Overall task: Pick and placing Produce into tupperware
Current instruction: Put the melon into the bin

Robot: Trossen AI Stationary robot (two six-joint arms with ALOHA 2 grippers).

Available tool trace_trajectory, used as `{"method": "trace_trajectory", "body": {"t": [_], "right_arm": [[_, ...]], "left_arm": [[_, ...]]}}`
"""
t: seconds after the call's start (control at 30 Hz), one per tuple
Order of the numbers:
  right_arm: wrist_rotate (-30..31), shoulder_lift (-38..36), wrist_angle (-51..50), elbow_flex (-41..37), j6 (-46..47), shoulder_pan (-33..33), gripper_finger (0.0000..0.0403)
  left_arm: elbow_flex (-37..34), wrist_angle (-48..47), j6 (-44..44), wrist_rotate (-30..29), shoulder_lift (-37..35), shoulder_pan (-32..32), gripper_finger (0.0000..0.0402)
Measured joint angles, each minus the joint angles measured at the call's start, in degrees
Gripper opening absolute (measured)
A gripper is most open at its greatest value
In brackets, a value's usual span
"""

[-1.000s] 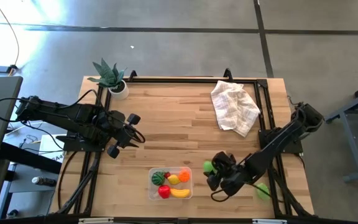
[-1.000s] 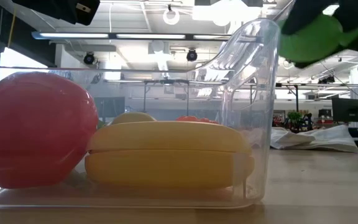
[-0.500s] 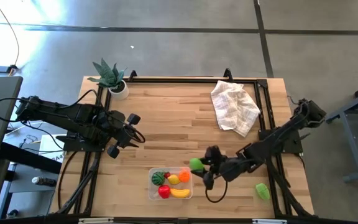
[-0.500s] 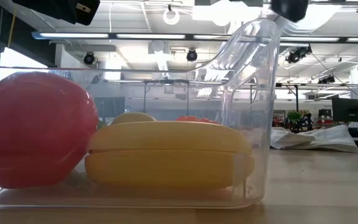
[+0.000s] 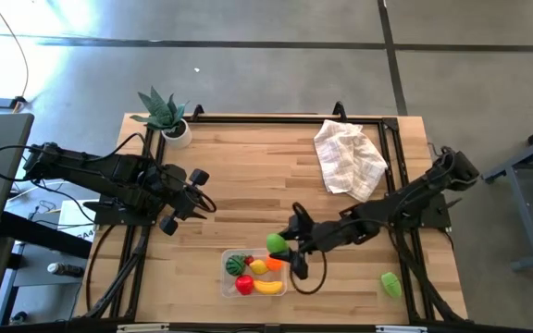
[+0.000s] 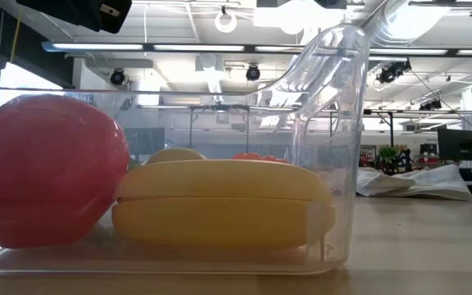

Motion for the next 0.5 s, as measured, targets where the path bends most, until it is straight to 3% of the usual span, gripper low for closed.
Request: {"method": "trace_trajectory", "body": {"t": [0.27, 0.5], "right_arm": [[-2.98, 10.21, -14.75, 15.14, -7.41, -1.06, 0.022], [-9.52, 22.93, -27.59, 26.86, -7.34, -1.0, 0.022]], "left_arm": [[0.0, 0.0, 0.0, 0.0, 0.0, -0.02, 0.0095], [0.0, 0.02, -0.01, 0.0, 0.0, -0.02, 0.0095]]}}
